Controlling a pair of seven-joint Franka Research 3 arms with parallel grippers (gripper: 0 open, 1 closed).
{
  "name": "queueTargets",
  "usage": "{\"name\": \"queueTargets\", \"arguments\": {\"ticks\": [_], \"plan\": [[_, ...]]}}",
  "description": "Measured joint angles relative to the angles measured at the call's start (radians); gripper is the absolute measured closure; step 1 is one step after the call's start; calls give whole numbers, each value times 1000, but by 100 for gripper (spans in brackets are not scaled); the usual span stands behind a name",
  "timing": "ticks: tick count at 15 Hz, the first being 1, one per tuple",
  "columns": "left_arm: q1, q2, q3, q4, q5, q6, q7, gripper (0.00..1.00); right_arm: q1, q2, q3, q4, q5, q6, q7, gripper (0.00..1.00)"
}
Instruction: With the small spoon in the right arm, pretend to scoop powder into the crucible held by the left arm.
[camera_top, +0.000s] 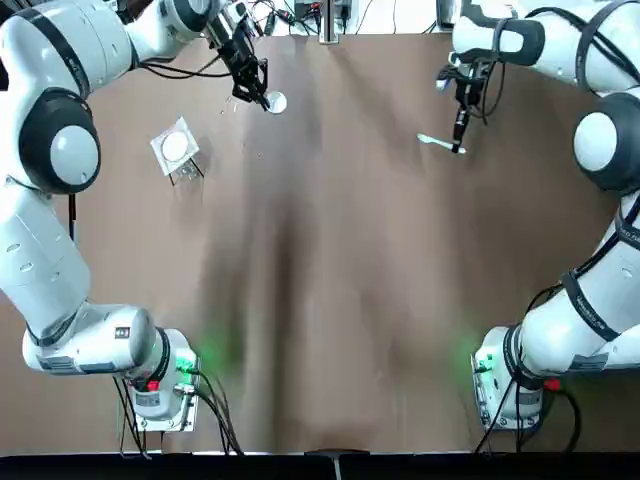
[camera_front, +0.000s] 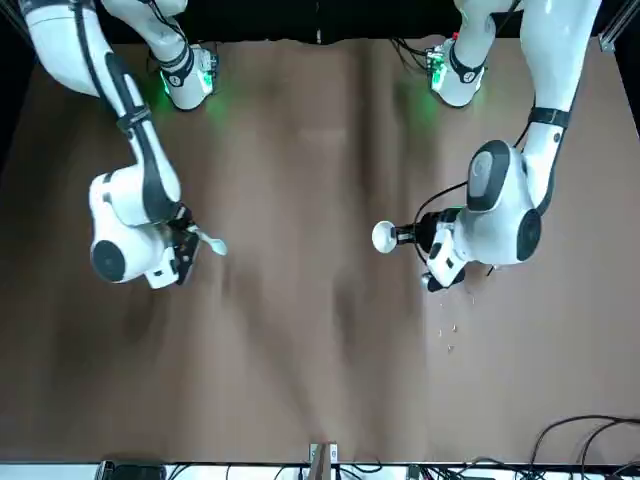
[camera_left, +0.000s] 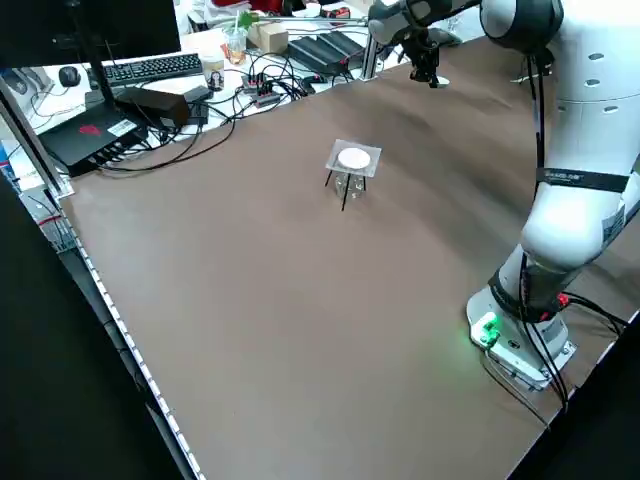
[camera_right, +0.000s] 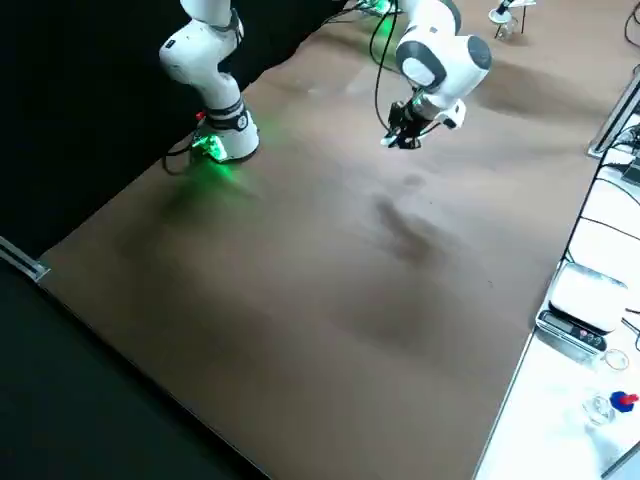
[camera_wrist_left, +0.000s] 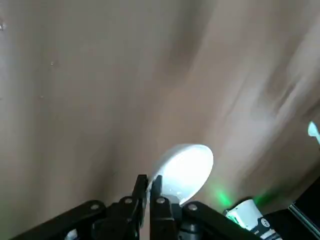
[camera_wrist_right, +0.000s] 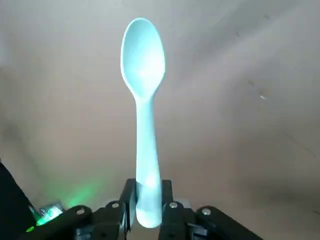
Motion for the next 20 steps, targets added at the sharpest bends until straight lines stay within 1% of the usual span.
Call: {"name": "queueTargets", "arguments": {"ticks": [3,7,9,11,13,15,18,20], "plan": [[-22,9,0,0,0,18,-24,93,77,4,0,0,79,-3,120,76],[-20,14,1,0,-2,18,-29,93,164,12,0,0,184,-3,263,76],[-20,14,1,0,-3,19,-34,93,197,28,-1,0,264,-1,323,76],[-17,14,2,0,-3,19,-35,93,239,62,-1,5,340,11,388,76],[-14,14,2,0,-3,20,-35,93,286,110,-1,33,365,42,458,76],[-10,14,2,0,-3,20,-35,93,315,147,-1,52,371,105,524,76],[-7,14,4,0,-3,20,-35,93,336,192,-1,61,371,170,597,76],[-7,14,4,0,-3,20,-35,93,340,208,-2,64,370,215,606,76]]}}
